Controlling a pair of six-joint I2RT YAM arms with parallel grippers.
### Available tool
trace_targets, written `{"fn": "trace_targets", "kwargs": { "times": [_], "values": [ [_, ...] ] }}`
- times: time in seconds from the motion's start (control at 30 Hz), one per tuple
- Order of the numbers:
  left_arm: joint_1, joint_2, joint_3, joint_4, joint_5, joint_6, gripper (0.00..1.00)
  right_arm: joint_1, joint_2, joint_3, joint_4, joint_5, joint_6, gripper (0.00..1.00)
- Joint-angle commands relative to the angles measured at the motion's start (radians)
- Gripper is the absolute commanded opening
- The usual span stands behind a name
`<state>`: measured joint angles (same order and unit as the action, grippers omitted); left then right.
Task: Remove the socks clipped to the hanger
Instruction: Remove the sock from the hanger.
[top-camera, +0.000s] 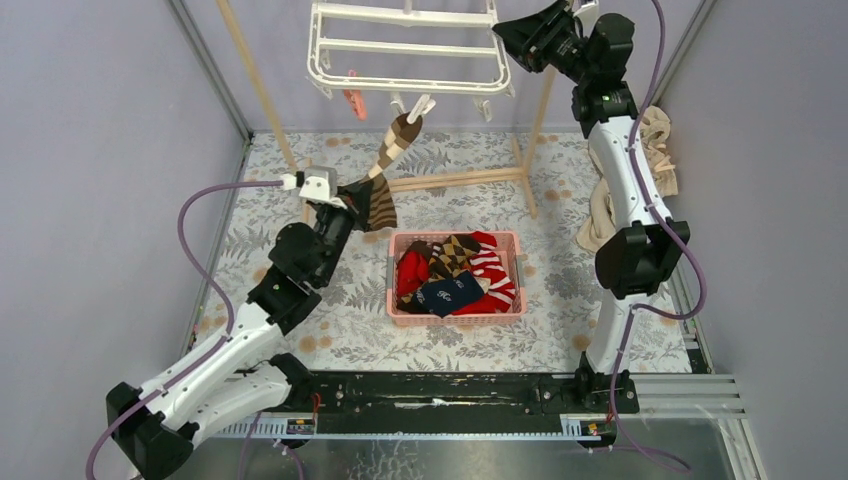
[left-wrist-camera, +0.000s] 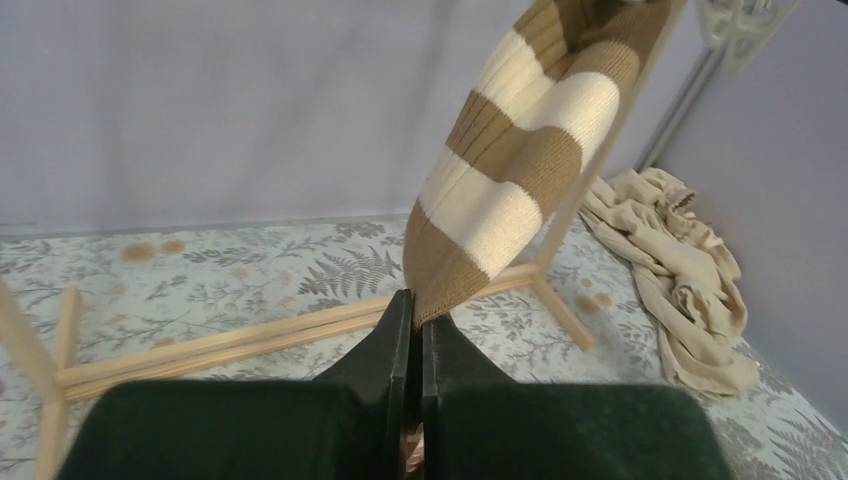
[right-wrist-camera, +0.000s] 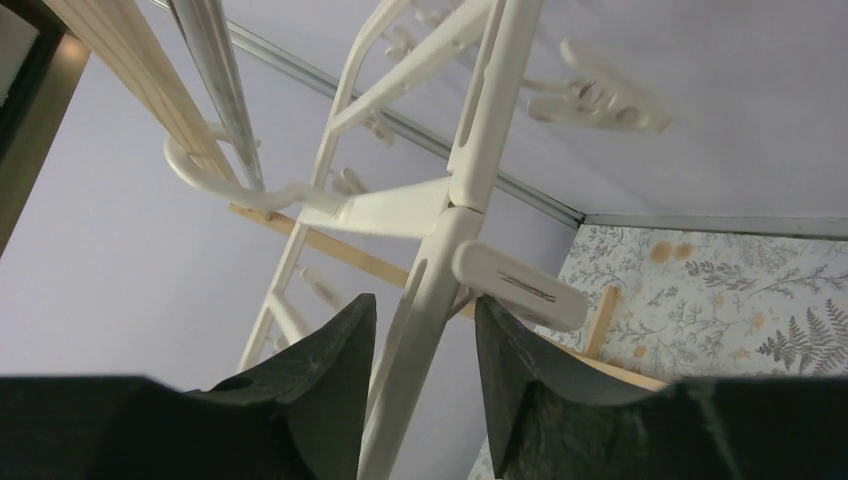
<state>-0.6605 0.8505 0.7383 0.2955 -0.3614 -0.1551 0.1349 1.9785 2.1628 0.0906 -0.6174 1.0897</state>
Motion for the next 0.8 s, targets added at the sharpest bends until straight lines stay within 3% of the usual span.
{"fn": "trace_targets", "kwargs": {
  "times": [0.0, 0.27, 0.47, 0.77],
  "values": [
    [-0.042, 0.039, 0.051, 0.063, -0.014, 0.013, 0.00, -0.021, -0.027, 0.051, 0.075, -0.086, 0.027, 0.54],
    [-0.081, 0.090, 0.076, 0.067, -0.049, 0.046, 0.00, -0.052, -0.215, -0.184, -0.033, -0.089, -0.142, 0.76],
    [-0.114, 0.118, 0.101, 0.050, -0.088, 0.082, 0.00, -0.060, -0.391, -0.340, -0.205, -0.004, -0.348, 0.79],
    [-0.162, 0.128, 0.114, 0.036, -0.141, 0.109, 0.00, -0.051, -0.636, -0.536, -0.260, 0.009, -0.425, 0.79]
  ]
}}
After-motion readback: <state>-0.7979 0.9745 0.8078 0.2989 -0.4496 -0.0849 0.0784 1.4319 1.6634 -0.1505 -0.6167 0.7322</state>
